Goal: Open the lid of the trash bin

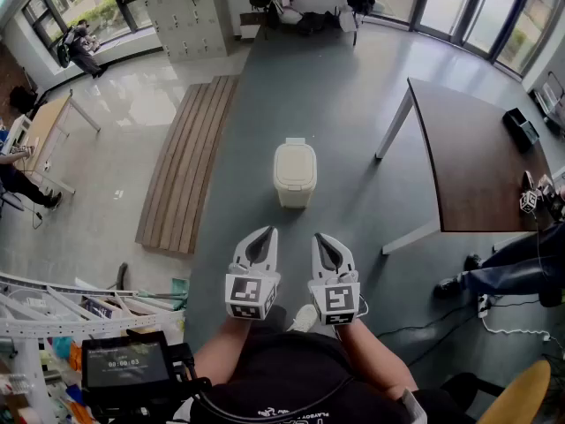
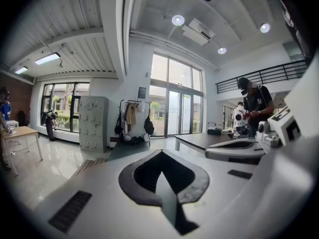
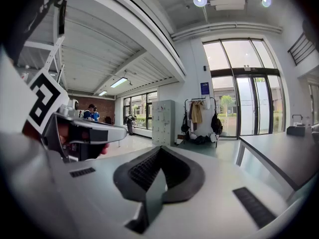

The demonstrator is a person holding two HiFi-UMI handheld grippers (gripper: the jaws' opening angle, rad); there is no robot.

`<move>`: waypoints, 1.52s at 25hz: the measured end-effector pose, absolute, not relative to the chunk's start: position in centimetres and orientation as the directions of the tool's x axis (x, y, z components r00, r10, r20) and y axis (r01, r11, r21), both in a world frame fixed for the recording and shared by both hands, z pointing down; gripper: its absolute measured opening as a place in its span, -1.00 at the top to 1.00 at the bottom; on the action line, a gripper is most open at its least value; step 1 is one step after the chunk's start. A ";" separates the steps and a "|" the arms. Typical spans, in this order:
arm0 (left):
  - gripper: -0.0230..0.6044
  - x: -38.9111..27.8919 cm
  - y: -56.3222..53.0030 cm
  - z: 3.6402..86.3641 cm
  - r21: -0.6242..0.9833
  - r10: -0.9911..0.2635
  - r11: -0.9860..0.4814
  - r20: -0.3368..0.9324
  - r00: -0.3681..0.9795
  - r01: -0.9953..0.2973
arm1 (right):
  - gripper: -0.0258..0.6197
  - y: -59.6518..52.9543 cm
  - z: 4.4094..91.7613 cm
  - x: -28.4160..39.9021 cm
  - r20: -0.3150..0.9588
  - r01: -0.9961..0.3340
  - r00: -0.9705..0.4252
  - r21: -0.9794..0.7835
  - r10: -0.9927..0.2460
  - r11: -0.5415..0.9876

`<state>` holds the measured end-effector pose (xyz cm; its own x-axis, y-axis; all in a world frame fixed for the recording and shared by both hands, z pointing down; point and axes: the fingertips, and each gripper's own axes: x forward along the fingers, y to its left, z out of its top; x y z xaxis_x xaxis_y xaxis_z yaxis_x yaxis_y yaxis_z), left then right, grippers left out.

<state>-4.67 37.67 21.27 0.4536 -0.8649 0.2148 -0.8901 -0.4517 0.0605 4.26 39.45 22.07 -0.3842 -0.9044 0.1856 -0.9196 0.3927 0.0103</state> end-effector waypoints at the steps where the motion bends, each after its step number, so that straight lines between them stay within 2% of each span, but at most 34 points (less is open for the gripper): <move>1: 0.93 -4.8 37.1 21.3 0.059 -0.865 -0.452 0.216 0.453 -0.890 | 0.91 39.0 22.2 4.2 0.189 -0.921 -0.381 0.012 -0.905 0.390; 7: 0.93 -6.5 32.9 21.7 0.092 -0.861 -0.444 0.234 0.452 -0.892 | 0.91 35.3 22.3 3.3 0.202 -0.923 -0.371 0.024 -0.906 0.383; 18: 0.93 -7.7 25.4 20.7 0.084 -0.814 -0.533 0.220 0.537 -0.842 | 0.91 27.2 22.1 0.2 0.219 -0.942 -0.321 0.033 -0.922 0.335; 23: 0.93 -9.8 22.3 20.6 0.101 -0.806 -0.542 0.218 0.550 -0.835 | 0.91 24.1 22.2 -0.9 0.234 -0.956 -0.292 -0.084 -0.927 0.280; 27: 0.93 -10.6 20.8 20.9 0.111 -0.799 -0.551 0.218 0.561 -0.827 | 0.91 22.9 22.6 -1.8 0.246 -0.963 -0.268 -0.072 -0.931 0.258; 38: 0.93 -6.9 15.8 24.4 0.123 -0.773 -0.556 0.287 0.566 -0.822 | 0.91 18.1 26.6 1.2 0.311 -0.962 -0.272 -0.110 -0.911 0.250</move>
